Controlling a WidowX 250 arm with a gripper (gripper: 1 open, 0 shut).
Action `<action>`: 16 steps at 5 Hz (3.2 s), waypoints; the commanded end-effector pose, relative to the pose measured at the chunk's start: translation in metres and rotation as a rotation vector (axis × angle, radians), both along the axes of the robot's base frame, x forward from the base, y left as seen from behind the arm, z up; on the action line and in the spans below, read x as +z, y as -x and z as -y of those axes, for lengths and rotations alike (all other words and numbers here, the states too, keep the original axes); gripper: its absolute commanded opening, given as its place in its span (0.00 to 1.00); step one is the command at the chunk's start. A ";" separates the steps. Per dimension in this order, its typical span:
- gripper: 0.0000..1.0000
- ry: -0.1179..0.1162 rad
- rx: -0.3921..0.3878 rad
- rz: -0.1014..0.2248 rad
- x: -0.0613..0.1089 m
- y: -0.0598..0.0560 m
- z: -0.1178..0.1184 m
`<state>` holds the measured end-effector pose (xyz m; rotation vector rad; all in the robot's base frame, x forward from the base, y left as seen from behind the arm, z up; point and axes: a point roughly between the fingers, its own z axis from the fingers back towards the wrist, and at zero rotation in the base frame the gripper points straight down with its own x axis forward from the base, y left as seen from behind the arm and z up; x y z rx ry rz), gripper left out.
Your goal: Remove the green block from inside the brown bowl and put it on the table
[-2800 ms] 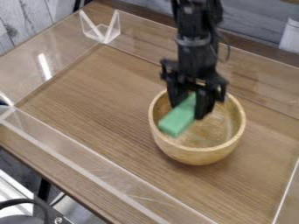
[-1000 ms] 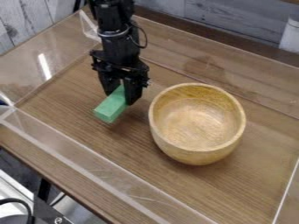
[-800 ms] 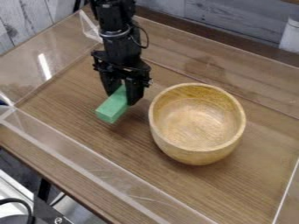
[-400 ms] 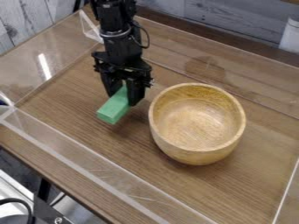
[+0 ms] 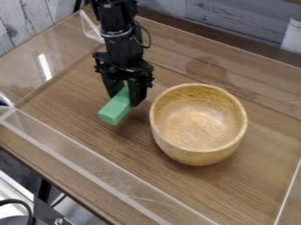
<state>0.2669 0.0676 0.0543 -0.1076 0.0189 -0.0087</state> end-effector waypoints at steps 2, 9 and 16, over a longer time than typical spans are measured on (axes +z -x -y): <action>0.00 -0.029 0.014 0.069 0.015 -0.010 -0.011; 0.00 -0.061 0.101 0.030 -0.010 0.005 -0.055; 0.00 -0.045 0.156 -0.005 -0.018 0.009 -0.059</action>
